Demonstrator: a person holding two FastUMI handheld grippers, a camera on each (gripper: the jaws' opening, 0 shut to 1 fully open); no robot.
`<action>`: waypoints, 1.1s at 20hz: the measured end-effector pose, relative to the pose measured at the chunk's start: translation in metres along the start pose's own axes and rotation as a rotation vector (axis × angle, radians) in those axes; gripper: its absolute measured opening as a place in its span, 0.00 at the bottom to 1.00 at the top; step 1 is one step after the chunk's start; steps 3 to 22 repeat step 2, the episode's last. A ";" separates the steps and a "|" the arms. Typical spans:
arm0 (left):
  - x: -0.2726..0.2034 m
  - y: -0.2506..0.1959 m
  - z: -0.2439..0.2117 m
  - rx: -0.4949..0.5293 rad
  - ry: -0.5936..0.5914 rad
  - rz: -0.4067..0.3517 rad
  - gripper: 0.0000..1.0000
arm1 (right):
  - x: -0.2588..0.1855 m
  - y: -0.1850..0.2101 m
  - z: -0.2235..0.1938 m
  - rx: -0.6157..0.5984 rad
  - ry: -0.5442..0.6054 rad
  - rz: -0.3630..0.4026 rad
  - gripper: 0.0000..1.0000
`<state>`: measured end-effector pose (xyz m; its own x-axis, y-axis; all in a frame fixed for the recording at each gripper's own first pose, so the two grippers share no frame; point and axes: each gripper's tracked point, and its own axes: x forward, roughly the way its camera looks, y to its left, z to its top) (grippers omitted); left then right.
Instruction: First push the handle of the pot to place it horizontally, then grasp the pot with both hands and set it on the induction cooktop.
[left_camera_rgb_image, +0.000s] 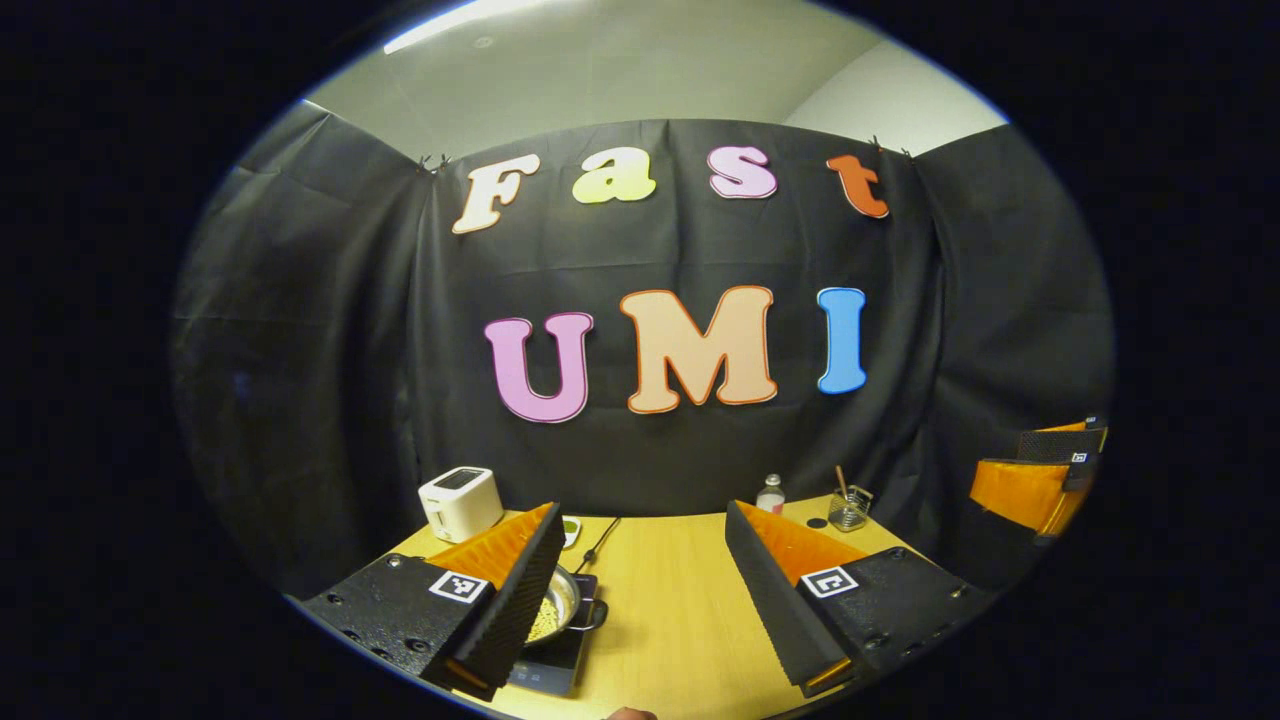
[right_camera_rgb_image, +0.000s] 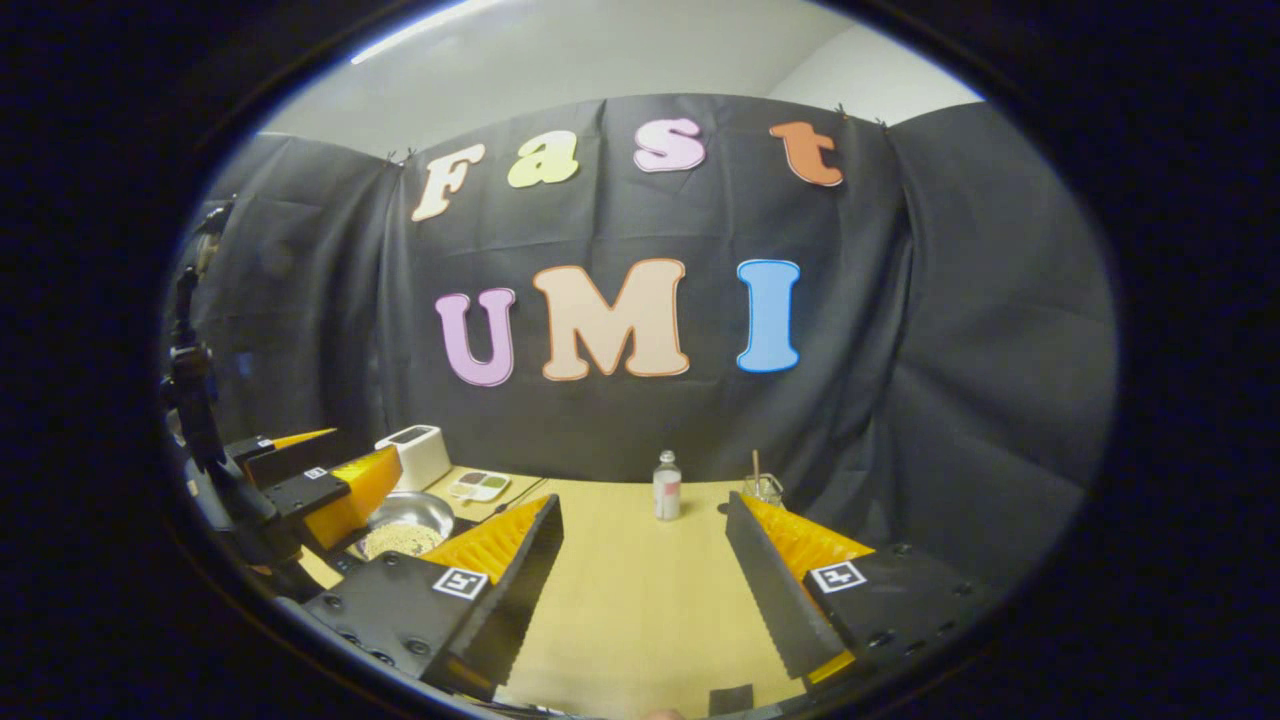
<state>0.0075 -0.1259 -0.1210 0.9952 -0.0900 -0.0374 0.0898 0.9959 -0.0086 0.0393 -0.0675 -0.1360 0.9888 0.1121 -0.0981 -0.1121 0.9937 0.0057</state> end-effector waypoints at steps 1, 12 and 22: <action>0.000 -0.006 0.000 0.000 0.002 -0.010 0.98 | -0.002 -0.003 0.000 0.004 -0.001 -0.002 0.94; -0.001 -0.009 0.001 0.003 0.001 -0.014 0.98 | -0.003 -0.006 0.000 0.011 0.000 -0.003 0.94; -0.001 -0.009 0.001 0.003 0.001 -0.014 0.98 | -0.003 -0.006 0.000 0.011 0.000 -0.003 0.94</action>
